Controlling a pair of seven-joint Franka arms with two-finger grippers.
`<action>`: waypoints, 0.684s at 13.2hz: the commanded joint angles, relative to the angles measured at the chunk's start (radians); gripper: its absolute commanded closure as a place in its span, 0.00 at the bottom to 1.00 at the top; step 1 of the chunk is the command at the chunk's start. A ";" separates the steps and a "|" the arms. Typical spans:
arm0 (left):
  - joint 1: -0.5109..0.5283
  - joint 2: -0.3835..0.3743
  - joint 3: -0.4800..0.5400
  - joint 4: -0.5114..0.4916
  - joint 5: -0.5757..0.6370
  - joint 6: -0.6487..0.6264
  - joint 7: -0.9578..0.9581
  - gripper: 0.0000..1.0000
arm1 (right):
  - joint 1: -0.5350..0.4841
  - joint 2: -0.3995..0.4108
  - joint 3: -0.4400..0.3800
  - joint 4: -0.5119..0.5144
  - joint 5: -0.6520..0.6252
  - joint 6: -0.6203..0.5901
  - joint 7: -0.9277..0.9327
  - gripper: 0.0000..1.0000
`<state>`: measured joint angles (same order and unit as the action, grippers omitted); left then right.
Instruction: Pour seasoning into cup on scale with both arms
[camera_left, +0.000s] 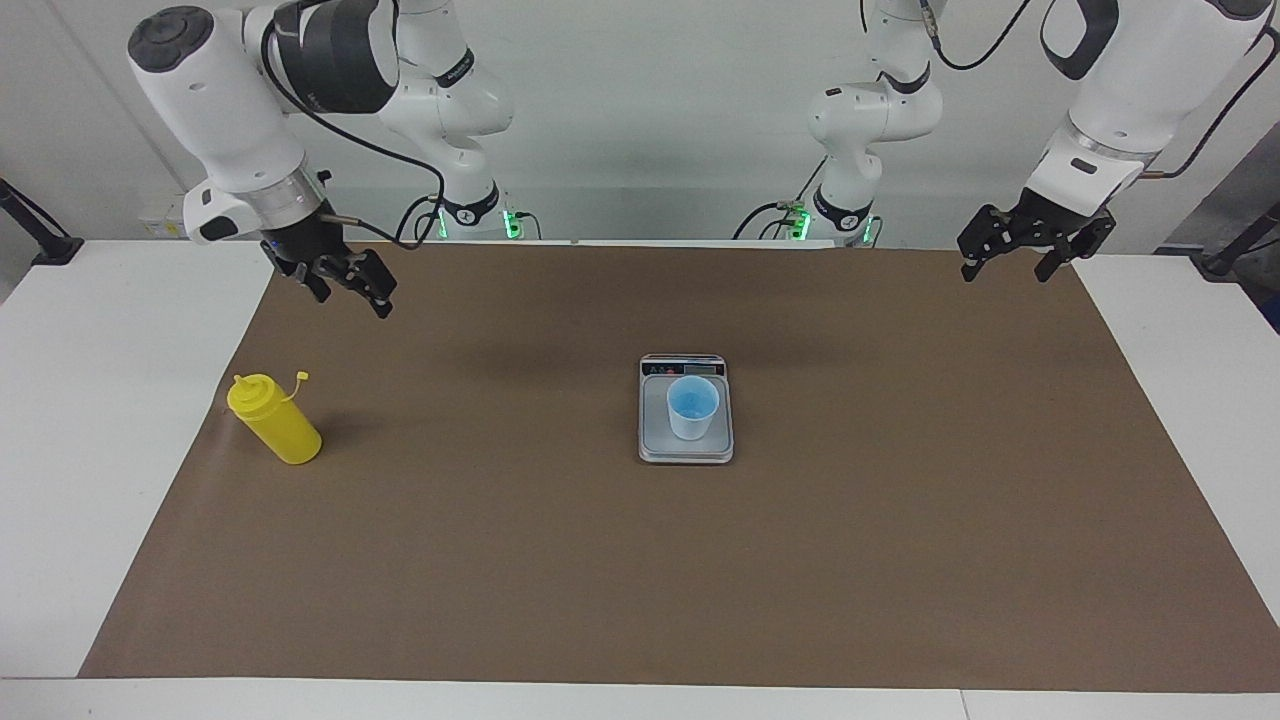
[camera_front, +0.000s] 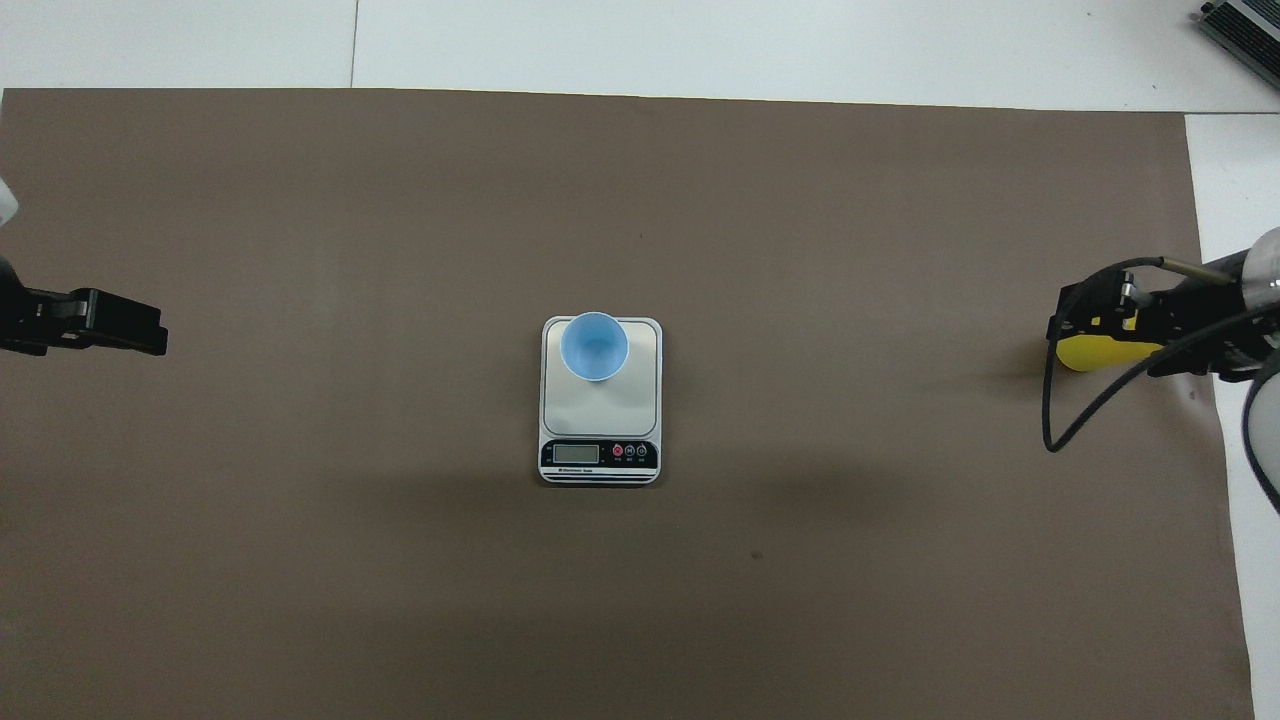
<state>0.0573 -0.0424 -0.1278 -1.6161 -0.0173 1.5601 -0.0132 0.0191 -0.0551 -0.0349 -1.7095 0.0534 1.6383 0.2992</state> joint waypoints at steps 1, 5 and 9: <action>0.009 -0.020 -0.004 -0.016 0.010 -0.009 0.009 0.00 | 0.016 -0.045 0.021 0.013 -0.075 -0.037 -0.031 0.00; 0.009 -0.020 -0.004 -0.016 0.010 -0.009 0.009 0.00 | 0.021 0.020 0.032 0.180 -0.095 -0.161 -0.049 0.00; 0.009 -0.020 -0.004 -0.016 0.010 -0.009 0.009 0.00 | 0.015 0.046 0.036 0.208 -0.076 -0.134 -0.101 0.00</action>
<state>0.0573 -0.0424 -0.1278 -1.6161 -0.0173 1.5601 -0.0132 0.0461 -0.0395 -0.0050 -1.5367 -0.0242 1.5007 0.2358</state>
